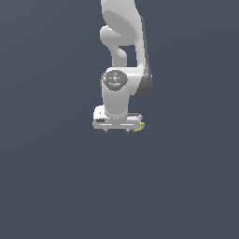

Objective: Pick up the object and move it to a goal position.

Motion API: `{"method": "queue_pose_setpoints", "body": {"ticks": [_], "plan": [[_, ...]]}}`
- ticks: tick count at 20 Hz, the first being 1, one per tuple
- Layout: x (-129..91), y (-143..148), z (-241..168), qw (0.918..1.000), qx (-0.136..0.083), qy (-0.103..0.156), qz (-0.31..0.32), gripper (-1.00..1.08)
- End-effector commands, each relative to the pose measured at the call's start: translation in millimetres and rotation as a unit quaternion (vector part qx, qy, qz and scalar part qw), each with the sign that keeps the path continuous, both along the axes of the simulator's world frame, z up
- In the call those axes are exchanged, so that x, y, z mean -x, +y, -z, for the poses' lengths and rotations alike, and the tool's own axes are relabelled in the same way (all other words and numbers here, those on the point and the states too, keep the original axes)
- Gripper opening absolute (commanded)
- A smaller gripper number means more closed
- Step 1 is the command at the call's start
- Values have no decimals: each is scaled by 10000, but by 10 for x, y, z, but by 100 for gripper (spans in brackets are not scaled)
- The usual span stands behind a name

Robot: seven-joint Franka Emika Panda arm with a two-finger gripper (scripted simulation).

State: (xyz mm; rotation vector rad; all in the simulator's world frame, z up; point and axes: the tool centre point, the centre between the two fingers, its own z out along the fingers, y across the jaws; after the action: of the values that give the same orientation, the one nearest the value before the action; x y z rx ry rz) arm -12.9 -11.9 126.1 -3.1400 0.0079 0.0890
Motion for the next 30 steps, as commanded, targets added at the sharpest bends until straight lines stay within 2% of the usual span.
{"method": "queue_pose_setpoints", "body": {"ticks": [1,11,17,24,30], "plan": [[0,0,0,10000,0,0,0,100],[50,-66,116,9996,-86,74,253,100],[77,-15,121,9998,-79,58,158,100],[237,212,175,9997,-71,-3,-246,100],[510,544,249,9961,-61,-97,-878,100]]}}
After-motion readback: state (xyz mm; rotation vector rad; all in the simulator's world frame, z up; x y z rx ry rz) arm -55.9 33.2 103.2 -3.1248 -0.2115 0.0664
